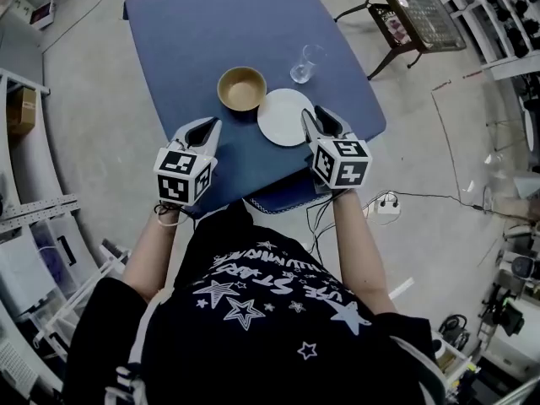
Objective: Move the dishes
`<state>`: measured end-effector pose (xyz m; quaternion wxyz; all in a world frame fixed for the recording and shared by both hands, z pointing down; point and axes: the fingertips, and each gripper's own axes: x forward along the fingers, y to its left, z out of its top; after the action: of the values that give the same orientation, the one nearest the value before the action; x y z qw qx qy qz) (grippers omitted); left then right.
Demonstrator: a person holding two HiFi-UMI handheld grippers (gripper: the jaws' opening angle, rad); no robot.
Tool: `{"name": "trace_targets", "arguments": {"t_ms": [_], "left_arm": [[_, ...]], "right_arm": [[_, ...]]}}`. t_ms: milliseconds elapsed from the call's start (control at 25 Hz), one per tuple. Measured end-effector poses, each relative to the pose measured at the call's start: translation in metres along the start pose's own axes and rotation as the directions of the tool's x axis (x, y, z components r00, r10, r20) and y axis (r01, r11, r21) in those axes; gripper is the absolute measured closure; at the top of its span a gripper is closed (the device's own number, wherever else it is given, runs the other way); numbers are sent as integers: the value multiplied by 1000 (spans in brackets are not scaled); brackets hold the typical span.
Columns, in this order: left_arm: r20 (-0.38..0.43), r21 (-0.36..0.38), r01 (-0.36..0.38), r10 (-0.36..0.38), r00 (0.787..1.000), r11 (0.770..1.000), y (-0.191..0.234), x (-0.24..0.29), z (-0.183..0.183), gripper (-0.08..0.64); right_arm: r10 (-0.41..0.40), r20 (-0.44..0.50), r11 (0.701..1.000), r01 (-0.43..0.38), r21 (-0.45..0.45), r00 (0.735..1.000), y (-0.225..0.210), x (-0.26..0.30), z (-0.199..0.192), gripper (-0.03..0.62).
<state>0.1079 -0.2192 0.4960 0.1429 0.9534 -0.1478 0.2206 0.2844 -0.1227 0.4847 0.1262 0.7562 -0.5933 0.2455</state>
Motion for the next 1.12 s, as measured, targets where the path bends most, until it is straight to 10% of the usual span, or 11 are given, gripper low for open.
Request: {"name": "trace_targets", "arguments": {"t_ms": [280,1120], "left_arm": [[-26,67,33,-31,999,997,-52,-19,-18,541],[8,130,93,-94,995,987,-160,-113,-69,541]], "right_arm": [[-48,28,998,47,42,998,-9,-51,-24,588],[-87,127,995,79,64,988,27,-199,-80,591]]}}
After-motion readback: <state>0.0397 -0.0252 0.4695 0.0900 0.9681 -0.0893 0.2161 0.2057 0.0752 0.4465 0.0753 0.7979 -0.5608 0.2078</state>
